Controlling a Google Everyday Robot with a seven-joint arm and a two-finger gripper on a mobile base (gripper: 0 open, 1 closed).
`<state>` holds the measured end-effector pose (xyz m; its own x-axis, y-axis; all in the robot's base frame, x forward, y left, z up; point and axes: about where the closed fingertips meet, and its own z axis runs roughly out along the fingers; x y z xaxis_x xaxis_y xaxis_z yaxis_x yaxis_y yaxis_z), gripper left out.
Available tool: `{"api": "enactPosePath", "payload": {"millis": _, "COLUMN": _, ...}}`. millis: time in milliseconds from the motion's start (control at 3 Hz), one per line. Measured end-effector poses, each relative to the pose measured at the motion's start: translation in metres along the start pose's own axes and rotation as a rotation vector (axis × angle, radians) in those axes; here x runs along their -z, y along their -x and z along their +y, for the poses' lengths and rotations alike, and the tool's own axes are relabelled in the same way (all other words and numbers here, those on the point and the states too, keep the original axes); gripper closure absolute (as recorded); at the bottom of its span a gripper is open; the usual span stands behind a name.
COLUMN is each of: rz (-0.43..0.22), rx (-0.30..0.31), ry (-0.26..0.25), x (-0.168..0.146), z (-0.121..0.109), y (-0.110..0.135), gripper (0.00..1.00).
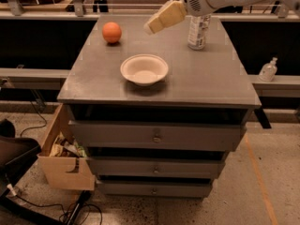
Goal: Pick orange
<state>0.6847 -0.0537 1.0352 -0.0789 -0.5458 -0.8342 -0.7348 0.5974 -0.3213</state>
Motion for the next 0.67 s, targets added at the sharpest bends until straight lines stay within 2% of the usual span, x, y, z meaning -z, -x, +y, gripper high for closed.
{"api": "enactPosePath", "payload": {"millis": 333, "rz": -0.024, "rx": -0.025, "ry": -0.008, "x": -0.068, "z": -0.006, "y": 0.012, "gripper": 0.00}}
{"api": "enactPosePath", "payload": {"millis": 667, "rz": -0.099, "rx": -0.086, "ry": 0.021, "x": -0.137, "z": -0.008, "y": 0.023, "gripper": 0.00}}
